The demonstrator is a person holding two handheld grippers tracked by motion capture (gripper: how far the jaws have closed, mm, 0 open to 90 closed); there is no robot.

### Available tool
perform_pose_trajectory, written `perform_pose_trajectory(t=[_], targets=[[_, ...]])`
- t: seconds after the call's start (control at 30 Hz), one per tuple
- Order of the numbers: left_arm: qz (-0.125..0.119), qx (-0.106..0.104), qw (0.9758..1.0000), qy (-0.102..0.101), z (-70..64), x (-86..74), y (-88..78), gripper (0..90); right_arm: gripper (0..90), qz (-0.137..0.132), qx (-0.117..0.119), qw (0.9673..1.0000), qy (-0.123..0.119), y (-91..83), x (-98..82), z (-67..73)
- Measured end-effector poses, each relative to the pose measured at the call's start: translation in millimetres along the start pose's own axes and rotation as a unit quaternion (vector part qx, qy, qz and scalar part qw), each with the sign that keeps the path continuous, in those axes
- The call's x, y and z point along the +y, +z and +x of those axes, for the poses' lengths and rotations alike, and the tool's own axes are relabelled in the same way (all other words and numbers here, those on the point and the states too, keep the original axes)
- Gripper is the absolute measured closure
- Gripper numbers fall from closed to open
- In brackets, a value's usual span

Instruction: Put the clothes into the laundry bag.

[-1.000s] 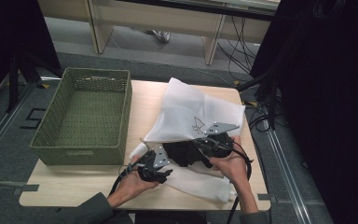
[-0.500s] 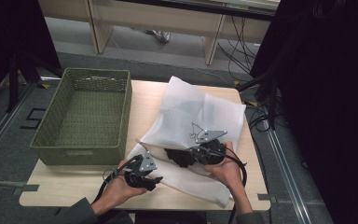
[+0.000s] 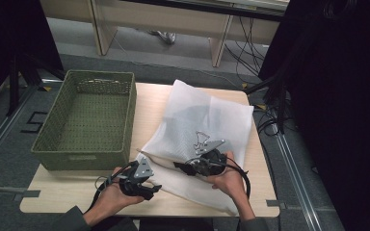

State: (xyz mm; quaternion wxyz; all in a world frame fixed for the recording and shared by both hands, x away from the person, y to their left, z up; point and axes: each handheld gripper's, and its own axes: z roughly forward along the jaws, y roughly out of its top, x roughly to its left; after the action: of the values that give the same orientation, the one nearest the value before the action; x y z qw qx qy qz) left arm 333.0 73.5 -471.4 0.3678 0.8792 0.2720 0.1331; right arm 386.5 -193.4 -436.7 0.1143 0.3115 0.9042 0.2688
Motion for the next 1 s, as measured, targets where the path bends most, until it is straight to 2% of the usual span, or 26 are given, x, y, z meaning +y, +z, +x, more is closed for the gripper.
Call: perform_pose_trajectory(t=[0.03,0.07,0.1,0.13,0.17,0.2,0.23,0.27,0.33,0.37,0.4,0.43,0.5,0.53,0.57,0.6,0.67,0.7,0.73,0.77,0.8,0.87,0.93,1.0], targets=[[0.0,0.001,0.9999,0.011,1.9,-0.6,-1.2,37.0,87.0,-0.002,-0.004,1.0,-0.006,2.6,-0.9,-0.5],[0.002,0.0,1.0,-0.007,0.0,-2.6,-2.8,36.6,87.0,-0.001,0.001,0.9999,-0.012,2.9,-1.2,-1.3],[0.004,-0.002,1.0,-0.003,0.8,-3.7,-4.9,36.3,87.0,0.003,0.001,1.0,-0.005,3.8,-2.3,-0.2],[0.001,-0.004,1.0,0.002,2.0,-4.7,-6.4,36.3,87.0,0.002,0.003,0.9999,-0.015,4.9,-3.0,-1.5],[0.003,-0.004,1.0,-0.003,1.5,-5.8,-8.8,36.1,87.0,0.006,0.0,0.9999,-0.009,5.4,-3.4,-0.3],[-0.018,-0.008,0.9993,-0.031,-2.0,-7.1,-8.0,36.0,86.9,0.007,0.005,0.9999,-0.009,6.1,-4.4,0.2],[-0.015,-0.01,0.9997,-0.018,0.0,-7.8,-11.6,35.8,86.9,0.009,0.002,0.9999,-0.013,6.5,-4.7,0.2],[-0.023,-0.01,0.999,-0.038,-2.2,-8.9,-11.5,35.6,86.9,0.012,0.005,0.9999,-0.011,6.8,-5.4,0.7],[-0.021,-0.013,0.9992,-0.033,-1.0,-10.4,-15.6,35.5,86.9,0.017,0.001,0.9999,-0.004,8.1,-6.2,2.3],[-0.018,-0.014,0.9996,-0.018,1.0,-11.1,-18.6,35.3,86.8,0.017,0.004,0.9997,-0.014,9.9,-6.7,1.4],[-0.025,-0.011,0.9987,-0.042,-1.7,-12.3,-18.0,35.1,86.8,0.02,0.005,0.9996,-0.019,11.6,-7.6,1.1],[0.0,-0.01,0.9999,-0.013,2.5,-12.8,-22.4,35.1,86.8,0.022,0.004,0.9996,-0.016,12.8,-8.3,2.0],[0.001,-0.011,0.9999,-0.012,2.8,-14.9,-23.9,34.7,86.8,0.032,0.007,0.9993,-0.017,15.2,-9.3,2.7],[0.001,-0.01,1.0,-0.001,4.3,-15.6,-24.2,34.7,86.7,0.03,0.002,0.9993,-0.02,17.7,-10.5,3.1],[0.003,-0.011,0.9999,-0.003,4.1,-16.8,-24.5,34.2,86.7,0.04,0.005,0.9991,-0.016,17.6,-11.0,3.9],[0.005,-0.012,0.9999,-0.005,4.1,-18.0,-24.7,33.9,86.7,0.037,0.005,0.999,-0.026,20.1,-11.9,2.6],[0.007,-0.019,0.9995,-0.024,2.7,-20.9,-24.7,33.3,86.6,0.043,0.006,0.9989,-0.02,20.8,-13.2,3.7],[0.009,-0.017,0.9995,-0.024,2.7,-21.7,-25.8,33.1,86.6,0.041,0.005,0.9988,-0.027,21.2,-13.7,3.0],[0.009,-0.018,0.9996,-0.018,3.6,-22.3,-26.8,32.9,86.6,0.042,0.001,0.9989,-0.022,20.9,-14.5,3.9],[0.008,-0.019,0.9997,-0.015,4.7,-23.1,-27.1,32.7,86.6,0.04,0.006,0.9987,-0.029,21.1,-14.9,2.8],[0.009,-0.018,0.9995,-0.026,3.7,-24.0,-28.5,32.5,86.6,0.044,0.004,0.9988,-0.022,20.7,-15.8,3.8],[0.006,-0.022,0.9994,-0.024,4.8,-25.8,-31.2,32.1,86.6,0.046,0.002,0.9987,-0.021,19.2,-17.2,4.3],[0.006,-0.02,0.9994,-0.027,4.2,-27.5,-34.0,31.8,86.6,0.044,0.001,0.9986,-0.029,17.7,-18.5,4.0],[0.008,-0.023,0.9994,-0.026,4.5,-29.5,-36.8,31.7,86.5,0.051,-0.001,0.9985,-0.02,15.3,-20.5,5.3]])
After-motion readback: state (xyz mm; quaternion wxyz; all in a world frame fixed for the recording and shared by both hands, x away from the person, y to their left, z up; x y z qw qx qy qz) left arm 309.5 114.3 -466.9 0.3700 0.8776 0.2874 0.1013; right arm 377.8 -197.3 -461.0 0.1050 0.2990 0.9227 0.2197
